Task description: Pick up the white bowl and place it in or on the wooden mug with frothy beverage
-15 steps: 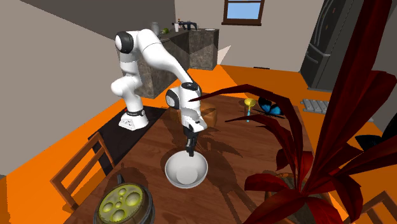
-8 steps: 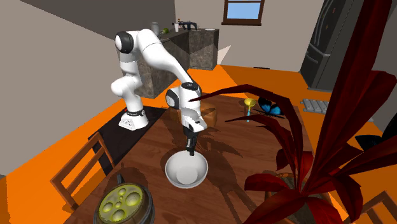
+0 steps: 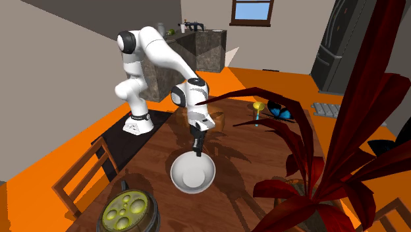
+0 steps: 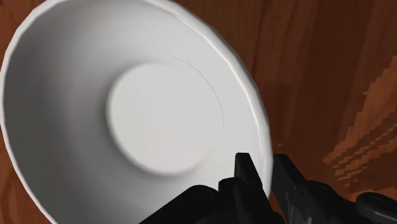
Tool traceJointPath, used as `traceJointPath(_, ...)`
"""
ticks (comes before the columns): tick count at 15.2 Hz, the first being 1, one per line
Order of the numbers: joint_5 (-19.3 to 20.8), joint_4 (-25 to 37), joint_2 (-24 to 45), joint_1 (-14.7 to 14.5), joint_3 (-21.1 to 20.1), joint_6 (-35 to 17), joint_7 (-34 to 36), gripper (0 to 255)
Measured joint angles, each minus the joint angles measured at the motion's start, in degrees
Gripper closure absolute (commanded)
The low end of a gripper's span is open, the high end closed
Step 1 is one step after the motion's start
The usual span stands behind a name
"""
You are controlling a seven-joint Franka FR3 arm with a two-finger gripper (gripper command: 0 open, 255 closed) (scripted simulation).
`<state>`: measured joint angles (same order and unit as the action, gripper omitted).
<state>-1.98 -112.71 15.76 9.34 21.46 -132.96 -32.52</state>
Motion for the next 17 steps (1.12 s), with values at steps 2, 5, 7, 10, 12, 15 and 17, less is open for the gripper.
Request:
traceJointPath(2, 0.46, 0.35, -1.06, -0.12, 0.2, 1.34, 0.15, 255)
traceJointPath(5, 1.01, 1.31, -2.26, -0.3, 0.38, 3.43, 0.4, 255)
traceJointPath(7, 1.36, 1.89, -3.06, -0.41, 0.49, 4.75, 0.55, 255)
traceJointPath(10, 1.72, 3.15, -3.93, -0.49, 0.61, 6.82, 0.66, 255)
traceJointPath(12, 2.0, 3.93, -4.55, -0.63, 0.64, 8.2, 0.85, 255)
traceJointPath(15, 2.23, 5.57, -5.12, -0.65, 0.72, 10.35, 0.86, 255)
traceJointPath(17, 2.44, 6.42, -5.65, -0.66, 0.79, 11.71, 0.84, 255)
